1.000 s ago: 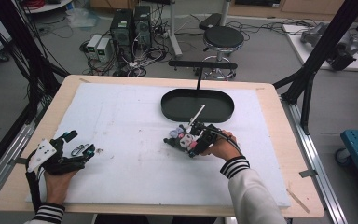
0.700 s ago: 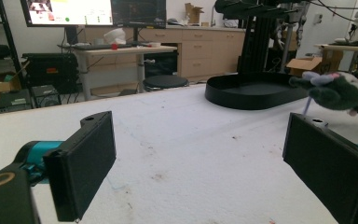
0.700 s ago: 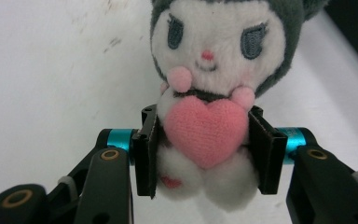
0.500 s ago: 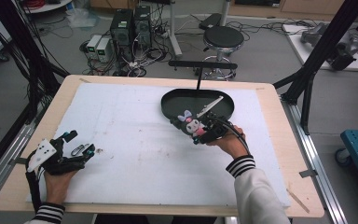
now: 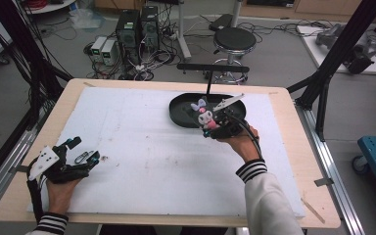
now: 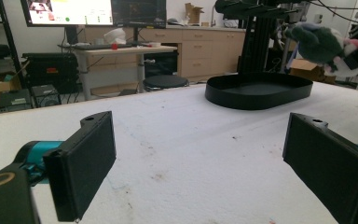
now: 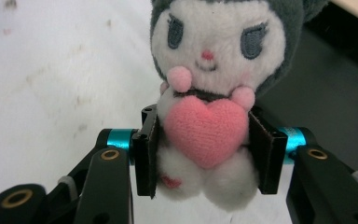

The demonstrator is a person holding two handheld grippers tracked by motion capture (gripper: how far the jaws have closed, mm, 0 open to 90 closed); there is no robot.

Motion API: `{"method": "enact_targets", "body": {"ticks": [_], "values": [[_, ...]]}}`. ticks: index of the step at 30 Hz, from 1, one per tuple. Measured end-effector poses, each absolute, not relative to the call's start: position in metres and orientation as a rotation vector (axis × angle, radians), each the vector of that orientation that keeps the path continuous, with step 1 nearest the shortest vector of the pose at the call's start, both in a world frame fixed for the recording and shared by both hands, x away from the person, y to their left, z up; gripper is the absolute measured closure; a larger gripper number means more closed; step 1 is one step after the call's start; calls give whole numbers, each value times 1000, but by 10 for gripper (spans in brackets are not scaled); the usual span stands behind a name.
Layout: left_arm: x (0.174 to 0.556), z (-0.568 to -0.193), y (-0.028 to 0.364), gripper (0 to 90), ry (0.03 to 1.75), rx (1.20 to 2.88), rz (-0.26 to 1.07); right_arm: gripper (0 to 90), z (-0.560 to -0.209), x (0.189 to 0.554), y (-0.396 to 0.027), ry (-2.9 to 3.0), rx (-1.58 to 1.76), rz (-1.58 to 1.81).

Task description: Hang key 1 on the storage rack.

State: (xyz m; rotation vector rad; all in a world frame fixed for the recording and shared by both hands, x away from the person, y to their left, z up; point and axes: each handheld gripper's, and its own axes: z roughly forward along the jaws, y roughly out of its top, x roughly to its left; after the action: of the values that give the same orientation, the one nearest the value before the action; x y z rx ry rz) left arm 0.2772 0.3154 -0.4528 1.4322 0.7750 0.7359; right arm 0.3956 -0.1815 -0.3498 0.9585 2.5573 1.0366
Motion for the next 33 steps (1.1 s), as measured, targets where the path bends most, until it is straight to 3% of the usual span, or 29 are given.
{"method": "enact_targets", "body": {"ticks": [33], "values": [[277,-453,316,98,776,1431,734,527,-317,428,-158,2299,1037,1278]]}}
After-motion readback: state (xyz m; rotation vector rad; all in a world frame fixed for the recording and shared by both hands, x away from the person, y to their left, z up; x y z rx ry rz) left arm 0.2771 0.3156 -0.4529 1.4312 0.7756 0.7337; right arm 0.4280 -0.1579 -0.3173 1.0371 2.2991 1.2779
